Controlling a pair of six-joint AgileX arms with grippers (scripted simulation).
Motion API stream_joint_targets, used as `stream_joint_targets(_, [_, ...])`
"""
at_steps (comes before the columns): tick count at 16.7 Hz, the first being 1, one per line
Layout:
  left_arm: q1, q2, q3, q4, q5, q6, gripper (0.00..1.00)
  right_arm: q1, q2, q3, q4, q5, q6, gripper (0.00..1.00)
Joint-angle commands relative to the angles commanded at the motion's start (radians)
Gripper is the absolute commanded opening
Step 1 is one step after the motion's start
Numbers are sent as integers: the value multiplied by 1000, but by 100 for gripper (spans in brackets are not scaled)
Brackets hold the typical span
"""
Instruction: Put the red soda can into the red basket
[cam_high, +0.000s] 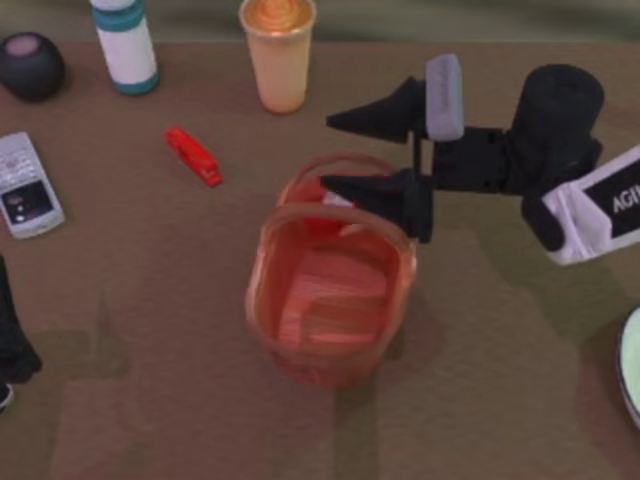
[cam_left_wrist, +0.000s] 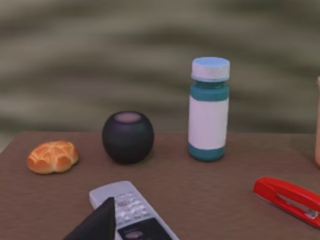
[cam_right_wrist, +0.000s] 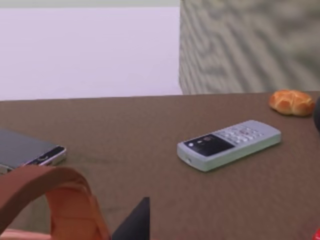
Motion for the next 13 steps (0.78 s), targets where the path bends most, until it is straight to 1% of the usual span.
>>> stream_joint_targets(9, [0,0,0,0,0,0,100,-4,-1,1,0,0,0,100])
stream_joint_targets(11, [-15,28,27,-24,7,16,100,-6,-27,-17,-15,10,-2,100])
stream_joint_targets(13, [-47,92,92,-79,19,52,100,-14,-88,-58,-49,36,-5,100])
